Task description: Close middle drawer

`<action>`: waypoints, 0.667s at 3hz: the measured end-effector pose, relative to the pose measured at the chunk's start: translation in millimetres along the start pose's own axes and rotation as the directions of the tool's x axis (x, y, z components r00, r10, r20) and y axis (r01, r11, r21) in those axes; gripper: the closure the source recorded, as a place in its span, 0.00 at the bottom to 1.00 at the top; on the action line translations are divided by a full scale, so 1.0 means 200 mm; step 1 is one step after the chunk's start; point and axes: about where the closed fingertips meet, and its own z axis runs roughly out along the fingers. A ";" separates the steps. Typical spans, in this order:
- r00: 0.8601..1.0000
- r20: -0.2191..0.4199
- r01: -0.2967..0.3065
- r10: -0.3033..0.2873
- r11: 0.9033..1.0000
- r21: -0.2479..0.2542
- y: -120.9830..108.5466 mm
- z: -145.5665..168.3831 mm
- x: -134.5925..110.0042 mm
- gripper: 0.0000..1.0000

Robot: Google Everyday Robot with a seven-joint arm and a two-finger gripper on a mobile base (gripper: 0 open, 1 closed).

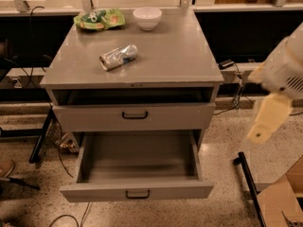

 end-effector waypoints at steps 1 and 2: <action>0.984 0.094 -0.139 0.152 0.981 -0.132 0.16 0.41 0.03 0.00; 0.946 0.157 -0.232 0.283 0.931 -0.281 0.37 0.86 0.02 0.00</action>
Offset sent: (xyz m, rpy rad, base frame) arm -0.0835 0.1093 -0.3563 0.5017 0.4532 -0.2709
